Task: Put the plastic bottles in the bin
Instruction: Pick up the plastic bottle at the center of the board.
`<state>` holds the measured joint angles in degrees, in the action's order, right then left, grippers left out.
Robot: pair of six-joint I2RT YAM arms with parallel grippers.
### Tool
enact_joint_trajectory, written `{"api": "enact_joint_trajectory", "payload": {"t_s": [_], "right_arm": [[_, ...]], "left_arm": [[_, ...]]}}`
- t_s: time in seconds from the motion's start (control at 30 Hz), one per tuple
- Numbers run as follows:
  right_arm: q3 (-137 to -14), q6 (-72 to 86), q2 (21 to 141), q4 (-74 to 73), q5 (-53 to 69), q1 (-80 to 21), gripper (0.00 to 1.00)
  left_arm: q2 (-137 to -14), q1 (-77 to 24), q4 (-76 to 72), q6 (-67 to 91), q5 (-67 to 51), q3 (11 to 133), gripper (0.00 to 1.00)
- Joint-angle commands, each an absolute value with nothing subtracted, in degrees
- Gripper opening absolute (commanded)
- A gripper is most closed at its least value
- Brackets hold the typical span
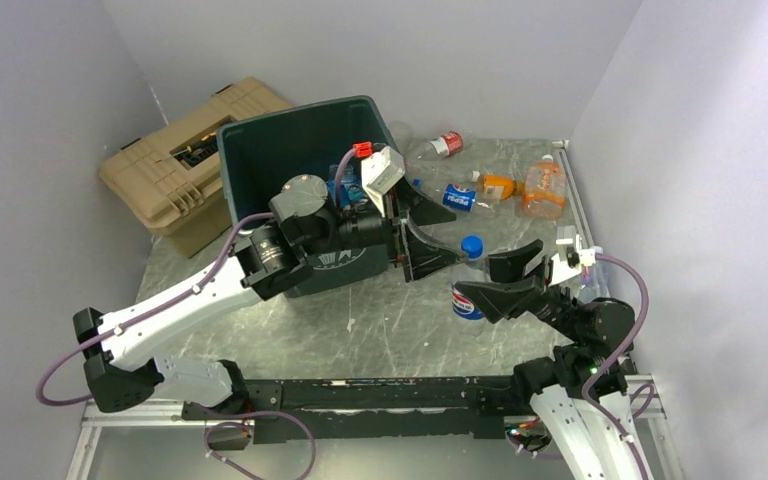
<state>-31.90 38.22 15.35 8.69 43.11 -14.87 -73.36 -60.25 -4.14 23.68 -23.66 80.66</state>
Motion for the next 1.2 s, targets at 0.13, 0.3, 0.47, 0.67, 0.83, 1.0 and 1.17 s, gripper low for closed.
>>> {"api": "enact_joint_trajectory", "payload": {"t_s": [0.13, 0.3, 0.47, 0.67, 0.83, 1.0, 1.17], "right_arm": [[-30.85, 42.32, 17.43, 17.78, 43.49, -15.05, 0.0], [-32.36, 40.85, 17.8, 15.91, 43.72, -15.05, 0.0], [-32.81, 37.98, 17.23, 12.2, 43.34, -15.03, 0.0], [-33.07, 36.4, 16.79, 10.57, 42.95, -15.03, 0.0], [-32.46, 36.75, 16.73, 11.32, 42.98, -15.05, 0.0], [-32.13, 36.66, 16.63, 11.38, 42.63, -15.03, 0.0], [-32.06, 37.0, 17.04, 12.04, 42.65, -15.05, 0.0]], "left_arm": [[-76.91, -62.62, -2.39, 22.68, -22.8, 85.78, 0.85], [-79.25, -63.1, 1.46, 22.6, -18.53, 87.62, 0.75], [-80.69, -63.19, 0.89, 23.28, -19.15, 87.76, 0.67], [-82.28, -63.19, 2.51, 23.81, -19.44, 88.89, 0.42], [-81.86, -63.28, 2.19, 23.9, -19.41, 88.08, 0.55], [-81.57, -63.29, 2.63, 24.02, -20.19, 87.74, 0.53], [-81.88, -63.28, 3.19, 23.82, -20.93, 87.61, 0.17]]}}
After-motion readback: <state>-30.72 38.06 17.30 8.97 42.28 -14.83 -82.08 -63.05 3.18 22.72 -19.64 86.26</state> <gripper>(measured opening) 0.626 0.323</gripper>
